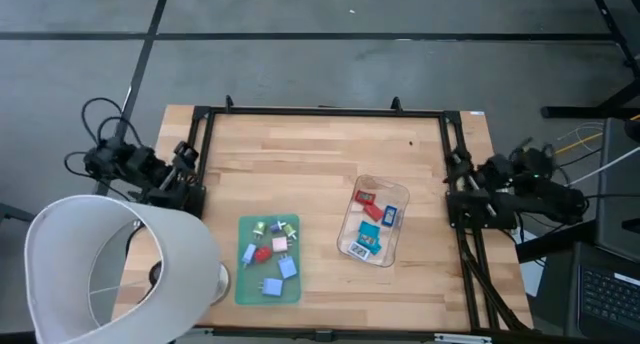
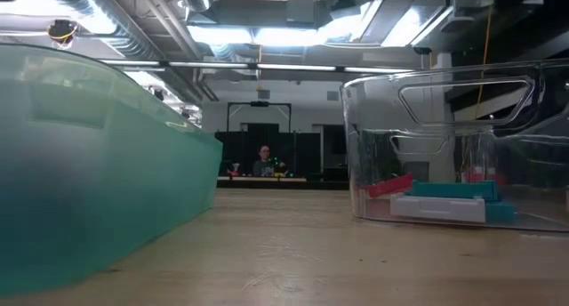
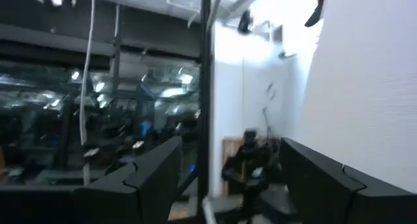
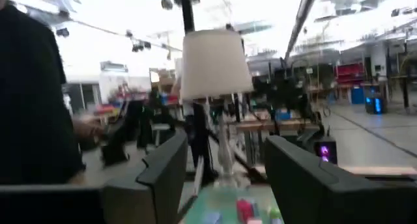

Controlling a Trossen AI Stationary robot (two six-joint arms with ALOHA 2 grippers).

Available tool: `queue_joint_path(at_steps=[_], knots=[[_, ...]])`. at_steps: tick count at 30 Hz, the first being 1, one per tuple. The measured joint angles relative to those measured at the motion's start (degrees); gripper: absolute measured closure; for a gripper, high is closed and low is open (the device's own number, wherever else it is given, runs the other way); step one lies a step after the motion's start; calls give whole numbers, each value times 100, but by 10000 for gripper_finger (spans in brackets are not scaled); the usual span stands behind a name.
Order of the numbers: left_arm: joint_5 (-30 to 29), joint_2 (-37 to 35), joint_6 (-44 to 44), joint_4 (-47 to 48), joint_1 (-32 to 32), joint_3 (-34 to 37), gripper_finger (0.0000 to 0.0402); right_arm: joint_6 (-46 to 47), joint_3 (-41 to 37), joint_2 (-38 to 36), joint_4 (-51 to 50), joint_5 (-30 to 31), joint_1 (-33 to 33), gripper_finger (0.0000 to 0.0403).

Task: Pick & Place Office items
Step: Return to Home Position

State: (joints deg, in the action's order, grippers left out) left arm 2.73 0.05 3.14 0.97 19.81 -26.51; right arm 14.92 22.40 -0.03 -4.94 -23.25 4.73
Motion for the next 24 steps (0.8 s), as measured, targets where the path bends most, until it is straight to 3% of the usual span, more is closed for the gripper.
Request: queue_joint_path(at_steps=[4,8,11,14,24], knots=[[21,0,258,-1310,0,1146,149,28,-494,9,492,-129,5,202],[87,-2,538,-3596,2,2600,148,196,-1568,2,1848,10,8,202],[-398,32,712,-2903,-8,2537,148,261,-2150,-1,2678,156,59,202],[-364,-4,661,-3024,-9,2559,148,263,-2101,64,2325,242,130,202],[-321,0,830,-2127,-9,2600,150,-86,-2152,0,1326,114,208,202]])
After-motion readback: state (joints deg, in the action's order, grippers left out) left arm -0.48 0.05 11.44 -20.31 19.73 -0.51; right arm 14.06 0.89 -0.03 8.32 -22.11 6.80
